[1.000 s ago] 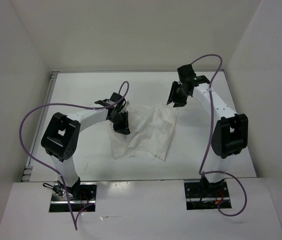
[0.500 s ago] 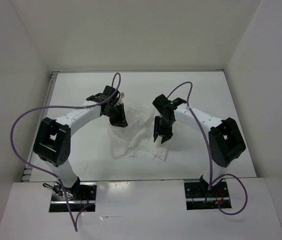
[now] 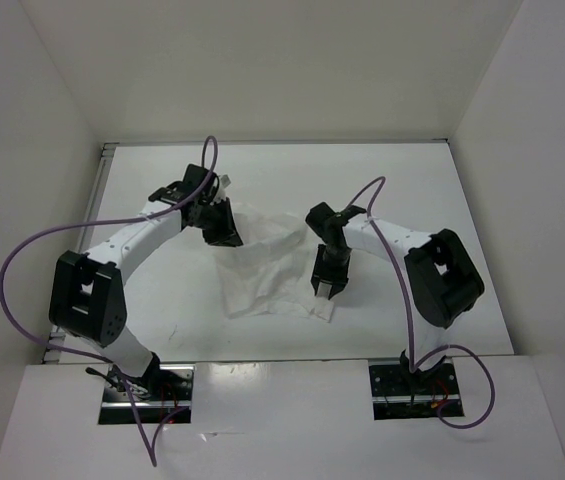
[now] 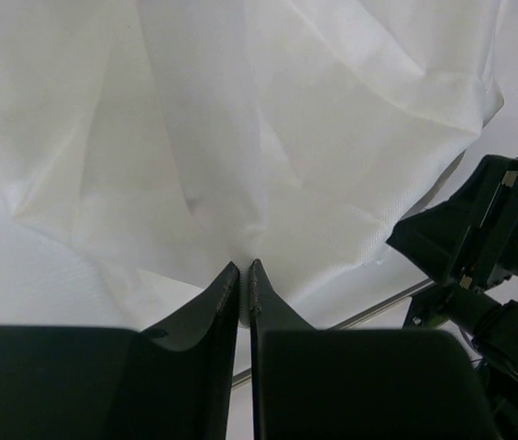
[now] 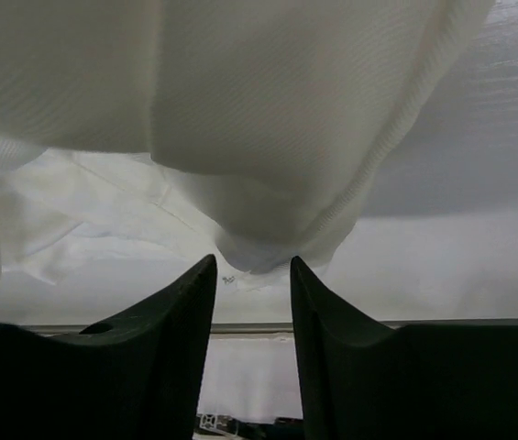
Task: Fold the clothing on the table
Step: Flatten the skirt out
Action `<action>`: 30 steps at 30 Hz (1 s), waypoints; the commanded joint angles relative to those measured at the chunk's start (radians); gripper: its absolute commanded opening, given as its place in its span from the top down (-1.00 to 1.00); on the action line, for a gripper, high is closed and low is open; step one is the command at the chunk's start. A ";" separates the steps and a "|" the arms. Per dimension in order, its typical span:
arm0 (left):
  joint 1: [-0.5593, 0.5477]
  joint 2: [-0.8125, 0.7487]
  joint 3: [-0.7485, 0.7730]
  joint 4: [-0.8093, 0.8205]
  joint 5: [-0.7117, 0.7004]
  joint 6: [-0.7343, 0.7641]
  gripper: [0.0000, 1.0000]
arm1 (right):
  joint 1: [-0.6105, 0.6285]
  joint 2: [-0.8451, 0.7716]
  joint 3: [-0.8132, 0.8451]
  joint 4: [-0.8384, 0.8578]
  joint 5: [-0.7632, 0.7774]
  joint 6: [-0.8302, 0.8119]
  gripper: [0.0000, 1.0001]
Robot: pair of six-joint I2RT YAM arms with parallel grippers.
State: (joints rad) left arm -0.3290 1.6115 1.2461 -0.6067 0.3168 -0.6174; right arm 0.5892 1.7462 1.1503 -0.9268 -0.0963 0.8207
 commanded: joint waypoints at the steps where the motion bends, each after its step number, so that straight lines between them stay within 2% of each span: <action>1: 0.034 -0.056 -0.010 -0.024 0.022 0.037 0.73 | 0.014 0.019 -0.011 0.072 0.036 0.064 0.15; 4: 0.044 -0.065 -0.019 -0.033 0.034 0.038 0.73 | 0.024 0.047 -0.011 0.101 0.070 0.087 0.30; 6: 0.054 -0.065 -0.028 -0.033 0.034 0.047 0.73 | 0.024 0.062 -0.020 0.112 0.081 0.096 0.52; 7: 0.064 -0.065 -0.028 -0.033 0.045 0.047 0.73 | 0.037 0.076 -0.020 0.112 0.092 0.097 0.75; 10: 0.077 -0.065 -0.028 -0.033 0.045 0.058 0.73 | 0.037 0.070 -0.020 0.076 0.128 0.107 1.00; 12: 0.103 -0.074 -0.028 -0.042 0.045 0.058 0.73 | 0.049 0.030 0.028 0.034 0.154 0.107 1.00; 13: 0.116 -0.084 -0.028 -0.042 0.054 0.058 0.60 | 0.049 -0.021 0.075 0.013 0.179 0.107 1.00; 14: 0.137 -0.084 -0.028 -0.032 0.054 0.058 0.45 | 0.049 -0.060 0.139 -0.019 0.190 0.107 1.00; 15: 0.148 -0.084 -0.028 -0.022 0.065 0.048 0.02 | 0.049 -0.060 0.175 -0.033 0.190 0.095 1.00; 17: 0.180 -0.075 -0.028 0.007 0.093 0.019 -0.28 | 0.049 -0.048 0.256 -0.073 0.181 0.063 1.00; 18: 0.192 -0.055 -0.019 0.033 0.131 0.010 -0.50 | 0.058 -0.001 0.337 -0.082 0.161 0.035 1.00; 19: 0.218 -0.041 -0.019 0.047 0.160 -0.001 -0.59 | 0.067 0.025 0.374 -0.083 0.161 0.023 1.00; 22: 0.255 -0.004 0.055 0.070 0.219 -0.030 -0.65 | 0.077 0.098 0.524 -0.029 0.078 -0.041 1.00; 25: 0.285 0.008 0.102 0.070 0.205 -0.041 -0.65 | 0.055 0.056 0.675 0.051 0.031 -0.052 1.00; 27: 0.298 -0.004 0.113 0.070 0.205 -0.032 -0.67 | 0.017 -0.020 0.634 0.127 -0.021 -0.026 1.00; 28: 0.309 -0.016 0.113 0.061 0.191 -0.022 -0.67 | -0.041 -0.122 0.512 0.225 -0.099 0.015 1.00; 30: 0.320 -0.028 0.063 0.061 0.179 -0.022 -0.67 | -0.113 -0.222 0.363 0.278 -0.176 0.055 1.00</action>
State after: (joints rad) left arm -0.0231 1.6161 1.3212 -0.5526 0.4793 -0.6357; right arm 0.5884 1.7103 1.6409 -0.7792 -0.1410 0.8230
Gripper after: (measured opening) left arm 0.836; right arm 0.010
